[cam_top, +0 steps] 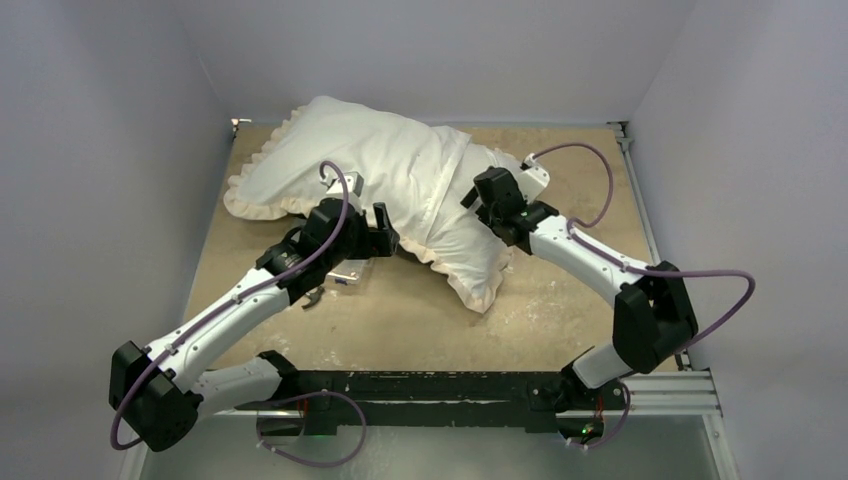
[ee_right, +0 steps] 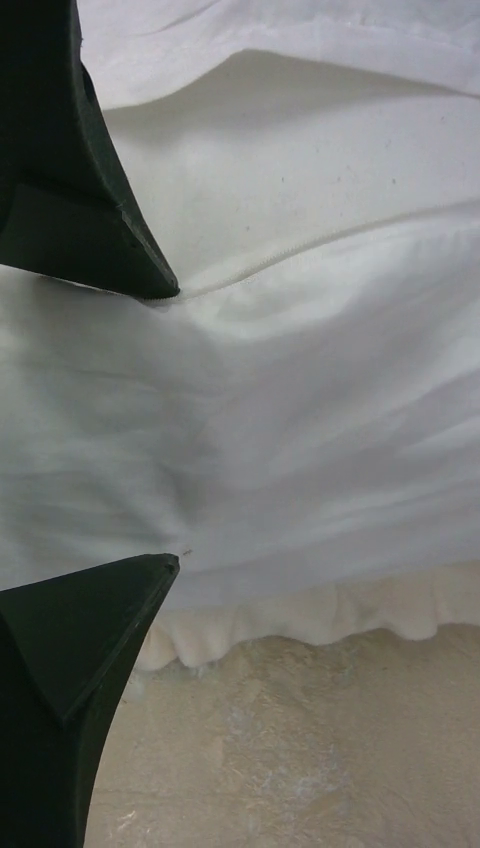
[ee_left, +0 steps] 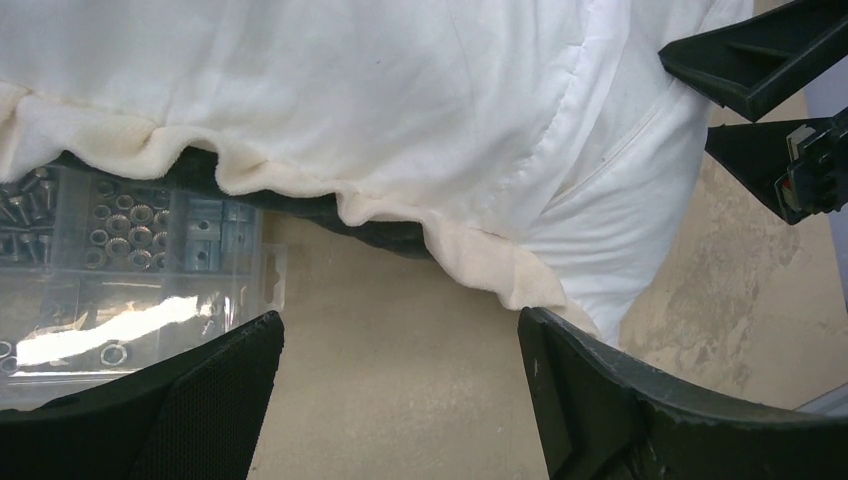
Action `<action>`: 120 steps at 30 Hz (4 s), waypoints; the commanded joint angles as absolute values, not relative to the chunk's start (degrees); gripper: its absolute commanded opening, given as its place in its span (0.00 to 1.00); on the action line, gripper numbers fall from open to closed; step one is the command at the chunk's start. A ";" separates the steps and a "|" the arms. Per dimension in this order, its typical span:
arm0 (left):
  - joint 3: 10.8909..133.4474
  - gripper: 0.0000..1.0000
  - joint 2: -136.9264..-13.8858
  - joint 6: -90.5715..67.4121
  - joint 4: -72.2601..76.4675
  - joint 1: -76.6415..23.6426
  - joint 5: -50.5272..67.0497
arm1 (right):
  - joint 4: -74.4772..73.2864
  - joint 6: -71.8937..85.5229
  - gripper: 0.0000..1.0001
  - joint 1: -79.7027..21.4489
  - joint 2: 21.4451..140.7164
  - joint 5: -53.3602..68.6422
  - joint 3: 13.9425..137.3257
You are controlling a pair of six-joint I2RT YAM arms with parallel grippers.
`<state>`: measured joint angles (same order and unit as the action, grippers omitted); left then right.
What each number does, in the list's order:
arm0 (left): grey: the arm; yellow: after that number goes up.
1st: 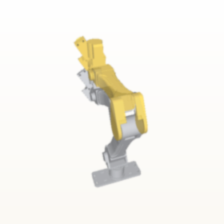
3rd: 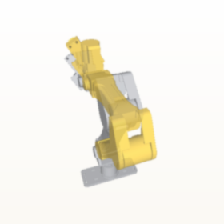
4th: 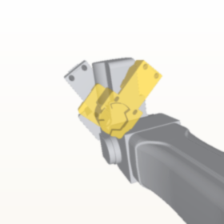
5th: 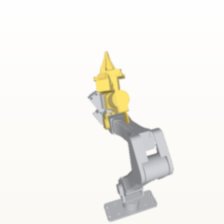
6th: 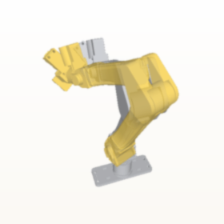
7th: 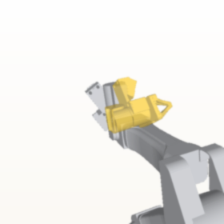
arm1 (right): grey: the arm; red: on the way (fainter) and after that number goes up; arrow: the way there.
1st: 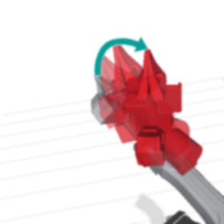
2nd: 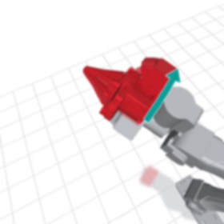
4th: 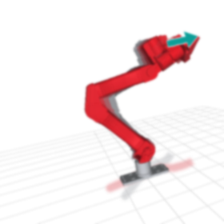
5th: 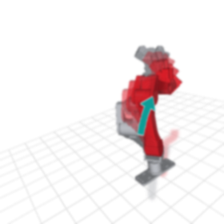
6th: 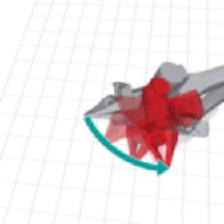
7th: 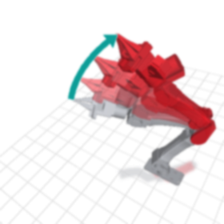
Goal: Remove the pillowcase from the pillow
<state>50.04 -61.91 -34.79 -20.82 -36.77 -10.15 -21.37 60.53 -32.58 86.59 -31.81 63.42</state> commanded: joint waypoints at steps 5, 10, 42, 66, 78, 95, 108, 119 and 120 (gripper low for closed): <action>53.36 0.87 -62.29 -35.00 -18.45 -36.77 -8.53 | -20.10 64.33 0.96 -29.97 83.25 -24.73 56.35; 54.84 0.87 -62.54 -35.52 -18.70 -36.79 -8.20 | -18.38 68.12 0.90 -28.59 78.62 -21.20 52.02; 85.91 0.81 -97.53 -28.43 -23.40 -52.63 -21.64 | 7.59 68.95 0.35 -28.34 73.63 -6.58 31.54; 89.07 0.87 -115.37 -30.68 -30.72 -48.96 -30.94 | 6.03 66.09 0.36 -28.29 72.07 -6.38 30.75; 85.41 0.27 -113.50 -29.67 -26.49 -48.50 -24.28 | 5.24 66.84 0.37 -28.36 74.35 -6.68 32.52; 85.37 0.00 -96.77 -28.12 -26.18 -36.10 -20.74 | 1.71 69.75 0.37 -28.31 74.18 -9.07 33.93; 79.84 0.00 -87.28 -30.60 -21.47 -29.09 -9.64 | 2.88 65.91 0.39 -28.44 73.12 -11.81 35.86; 81.18 0.00 -94.31 -33.61 -14.62 -35.91 -2.74 | 3.81 56.65 0.72 -30.23 68.29 -4.68 42.85; 81.58 0.00 -94.91 -33.89 -14.14 -36.40 -2.68 | 3.18 56.61 0.73 -30.68 68.43 -4.44 43.38</action>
